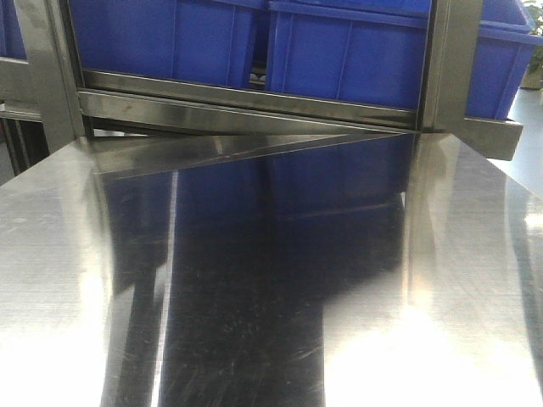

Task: Place yellow foam block on left shelf second layer
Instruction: 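Drive the base away from the table holding the cube in the right gripper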

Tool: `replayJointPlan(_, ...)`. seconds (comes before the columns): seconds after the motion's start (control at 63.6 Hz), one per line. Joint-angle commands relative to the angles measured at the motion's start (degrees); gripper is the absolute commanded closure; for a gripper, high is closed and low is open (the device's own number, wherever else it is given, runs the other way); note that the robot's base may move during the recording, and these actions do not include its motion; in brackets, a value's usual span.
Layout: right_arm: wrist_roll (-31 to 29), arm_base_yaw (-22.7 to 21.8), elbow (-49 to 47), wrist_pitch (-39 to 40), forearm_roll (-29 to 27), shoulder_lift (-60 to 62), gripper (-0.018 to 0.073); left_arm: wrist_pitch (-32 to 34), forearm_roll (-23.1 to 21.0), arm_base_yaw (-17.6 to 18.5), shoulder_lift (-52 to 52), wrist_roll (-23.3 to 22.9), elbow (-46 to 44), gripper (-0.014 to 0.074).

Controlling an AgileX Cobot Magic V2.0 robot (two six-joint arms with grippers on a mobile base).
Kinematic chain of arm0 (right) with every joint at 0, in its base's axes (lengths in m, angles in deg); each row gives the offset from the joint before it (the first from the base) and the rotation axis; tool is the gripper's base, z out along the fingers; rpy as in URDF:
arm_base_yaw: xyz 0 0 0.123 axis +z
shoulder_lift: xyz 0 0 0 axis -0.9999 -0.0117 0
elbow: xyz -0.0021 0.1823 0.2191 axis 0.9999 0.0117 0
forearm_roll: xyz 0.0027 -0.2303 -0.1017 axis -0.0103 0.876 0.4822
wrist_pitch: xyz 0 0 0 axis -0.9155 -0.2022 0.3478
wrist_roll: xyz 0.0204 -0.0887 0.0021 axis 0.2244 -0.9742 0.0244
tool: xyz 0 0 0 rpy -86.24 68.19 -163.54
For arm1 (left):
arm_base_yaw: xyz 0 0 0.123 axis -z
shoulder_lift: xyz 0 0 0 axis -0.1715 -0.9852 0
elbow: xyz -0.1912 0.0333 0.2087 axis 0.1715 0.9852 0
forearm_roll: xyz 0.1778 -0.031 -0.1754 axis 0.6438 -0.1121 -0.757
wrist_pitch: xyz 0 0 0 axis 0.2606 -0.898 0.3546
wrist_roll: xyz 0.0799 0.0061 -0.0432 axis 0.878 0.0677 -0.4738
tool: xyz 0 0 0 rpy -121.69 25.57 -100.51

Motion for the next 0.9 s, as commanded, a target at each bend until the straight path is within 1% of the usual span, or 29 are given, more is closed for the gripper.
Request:
replayJointPlan(0.0, -0.4, -0.4, -1.5, 4.6, 0.8, -0.8, 0.0208, 5.0, -0.2, 0.4, 0.5, -0.2, 1.5, 0.046)
replayJointPlan(0.88, -0.4, -0.4, -1.5, 4.5, 0.8, -0.9, 0.0208, 5.0, -0.2, 0.4, 0.5, -0.2, 1.5, 0.046)
